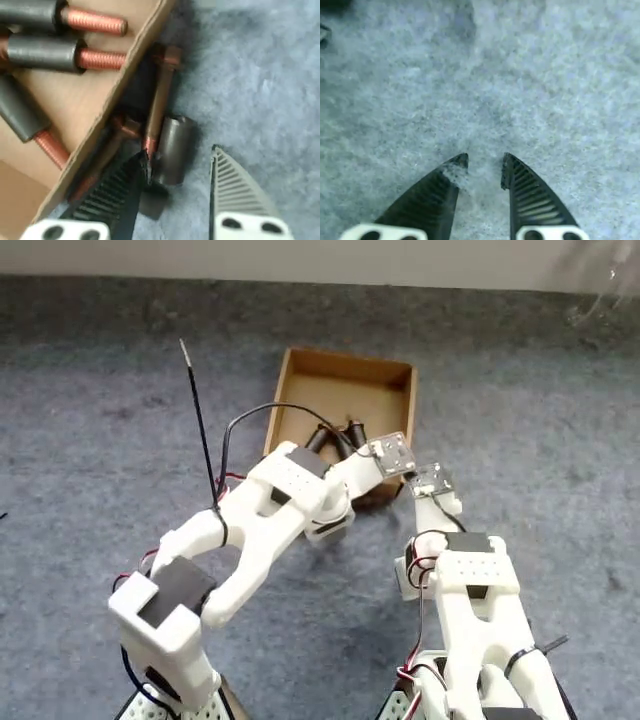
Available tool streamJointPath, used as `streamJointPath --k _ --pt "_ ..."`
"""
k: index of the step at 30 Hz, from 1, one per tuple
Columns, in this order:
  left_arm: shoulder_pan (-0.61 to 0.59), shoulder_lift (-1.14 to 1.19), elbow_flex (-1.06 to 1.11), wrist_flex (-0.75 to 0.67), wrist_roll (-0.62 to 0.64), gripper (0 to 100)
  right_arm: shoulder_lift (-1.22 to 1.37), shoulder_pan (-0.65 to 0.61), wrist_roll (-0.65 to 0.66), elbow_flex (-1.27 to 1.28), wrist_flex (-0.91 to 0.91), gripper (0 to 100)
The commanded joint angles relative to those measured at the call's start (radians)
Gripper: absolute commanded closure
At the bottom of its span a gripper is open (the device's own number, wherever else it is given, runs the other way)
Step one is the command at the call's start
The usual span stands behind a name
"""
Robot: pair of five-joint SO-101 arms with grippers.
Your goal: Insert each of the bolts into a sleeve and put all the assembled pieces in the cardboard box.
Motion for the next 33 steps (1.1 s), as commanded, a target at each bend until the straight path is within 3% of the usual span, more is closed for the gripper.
streamJointPath --k 1,9,13,20,27,33 --pt "-0.018 0.028 -0.071 -0.014 -0.005 81 -0.027 0.005 0.011 -0.002 -0.018 89.7" --pt "-0.022 0.047 -0.068 0.037 -0.003 98 -0.027 0.005 0.012 -0.002 -0.018 89.7" --pt "-0.018 0.015 -0.062 0.17 0.002 100 -0.027 0.005 0.012 -0.002 -0.018 89.7" --pt "-0.067 -0.243 0.018 0.313 0.167 100 -0.025 0.005 0.012 -0.002 -0.018 89.7" --pt "-0.318 -0.489 0.206 0.334 0.342 99 -0.025 0.004 0.012 -0.002 -0.018 89.7" --pt "-0.516 -0.498 0.366 0.149 0.342 99 -0.027 0.004 0.012 -0.002 -0.018 89.7"
